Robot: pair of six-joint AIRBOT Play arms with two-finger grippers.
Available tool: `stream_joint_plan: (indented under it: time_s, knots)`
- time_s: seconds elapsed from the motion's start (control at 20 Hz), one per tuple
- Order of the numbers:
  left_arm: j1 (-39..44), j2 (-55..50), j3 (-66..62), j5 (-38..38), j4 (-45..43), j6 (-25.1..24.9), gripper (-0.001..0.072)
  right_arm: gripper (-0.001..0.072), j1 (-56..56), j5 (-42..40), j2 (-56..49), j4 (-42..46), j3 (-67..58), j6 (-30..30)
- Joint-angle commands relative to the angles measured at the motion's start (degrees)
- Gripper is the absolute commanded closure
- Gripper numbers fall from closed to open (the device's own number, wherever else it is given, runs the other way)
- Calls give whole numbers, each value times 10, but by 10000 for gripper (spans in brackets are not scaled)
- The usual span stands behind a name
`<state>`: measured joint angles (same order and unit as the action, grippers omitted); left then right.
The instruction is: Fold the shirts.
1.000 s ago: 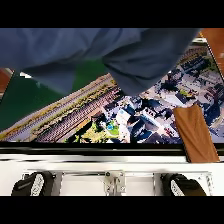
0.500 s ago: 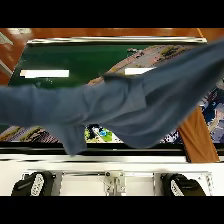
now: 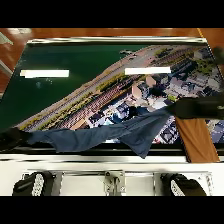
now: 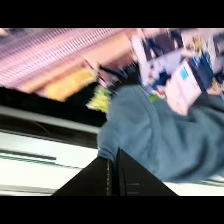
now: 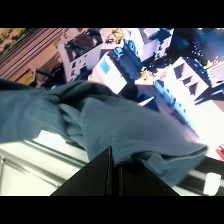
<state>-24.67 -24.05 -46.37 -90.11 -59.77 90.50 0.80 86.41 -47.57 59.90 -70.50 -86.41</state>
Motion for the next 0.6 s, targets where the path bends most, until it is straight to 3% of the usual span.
stream_joint_plan:
  time_s: [0.0, 0.2, 0.4, 0.45, 0.55]
  knots:
    - [0, 0, 130, 158, 92, 0, 663, 654, 0, -182, -53, -37, 122, 21]
    - [1, -48, 193, 394, 137, 0, 662, 654, 0, -339, -184, -82, 127, 25]
    - [36, -144, 215, 432, 149, -11, 660, 654, 0, -384, -296, -196, 127, 41]
    - [55, -168, 214, 433, 149, -27, 618, 654, 0, -384, -314, -213, 127, 54]
    - [87, -213, 213, 449, 159, -48, 216, 653, 1, -387, -335, -221, 127, 59]
